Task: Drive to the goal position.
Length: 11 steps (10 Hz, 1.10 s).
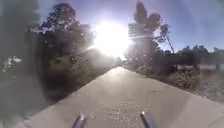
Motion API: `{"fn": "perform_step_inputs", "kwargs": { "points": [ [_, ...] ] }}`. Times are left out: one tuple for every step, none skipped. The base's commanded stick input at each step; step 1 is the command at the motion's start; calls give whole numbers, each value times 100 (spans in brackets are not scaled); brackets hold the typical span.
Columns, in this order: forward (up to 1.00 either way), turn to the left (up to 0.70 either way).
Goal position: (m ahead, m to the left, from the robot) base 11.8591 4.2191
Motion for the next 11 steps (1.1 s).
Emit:
{"fn": "perform_step_inputs", "kwargs": {
  "points": [
    [95,0],
    [96,0],
    [95,0],
    [95,0],
    [95,0],
    [95,0],
    [95,0],
    [95,-8],
    [95,-19],
    [95,-31],
    [95,-27]
  ]
}}
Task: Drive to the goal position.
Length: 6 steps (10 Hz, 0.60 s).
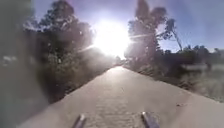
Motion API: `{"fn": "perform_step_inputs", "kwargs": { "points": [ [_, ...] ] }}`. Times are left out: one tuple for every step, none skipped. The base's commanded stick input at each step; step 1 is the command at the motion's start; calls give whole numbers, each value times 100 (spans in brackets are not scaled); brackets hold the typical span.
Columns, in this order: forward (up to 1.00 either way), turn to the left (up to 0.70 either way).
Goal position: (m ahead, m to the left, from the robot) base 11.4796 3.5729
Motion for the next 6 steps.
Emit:
{"fn": "perform_step_inputs", "kwargs": {
  "points": [
    [95,0],
    [95,0],
    [95,0],
    [95,0],
    [95,-11],
    [96,-36]
  ]
}}
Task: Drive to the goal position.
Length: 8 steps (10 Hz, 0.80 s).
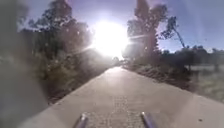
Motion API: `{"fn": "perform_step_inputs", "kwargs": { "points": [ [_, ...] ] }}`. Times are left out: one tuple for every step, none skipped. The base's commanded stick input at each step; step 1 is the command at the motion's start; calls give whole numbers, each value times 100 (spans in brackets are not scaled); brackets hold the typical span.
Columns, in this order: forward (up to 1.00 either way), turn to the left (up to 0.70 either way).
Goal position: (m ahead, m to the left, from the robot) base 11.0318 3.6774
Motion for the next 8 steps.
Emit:
{"fn": "perform_step_inputs", "kwargs": {
  "points": [
    [96,-24],
    [95,-11],
    [95,-3],
    [95,-29],
    [95,-29],
    [96,-14],
    [96,-8],
    [95,-3]
  ]
}}
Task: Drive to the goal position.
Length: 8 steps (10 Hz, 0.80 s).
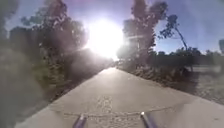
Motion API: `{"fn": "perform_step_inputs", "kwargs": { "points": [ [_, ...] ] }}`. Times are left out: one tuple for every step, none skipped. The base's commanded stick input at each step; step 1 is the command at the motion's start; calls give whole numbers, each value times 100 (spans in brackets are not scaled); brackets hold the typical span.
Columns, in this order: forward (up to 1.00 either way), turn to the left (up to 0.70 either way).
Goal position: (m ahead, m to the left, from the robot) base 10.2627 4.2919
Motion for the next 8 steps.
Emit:
{"fn": "perform_step_inputs", "kwargs": {
  "points": [
    [95,0],
    [95,0],
    [95,0],
    [95,0],
    [95,0],
    [96,0],
    [95,0],
    [95,0]
  ]
}}
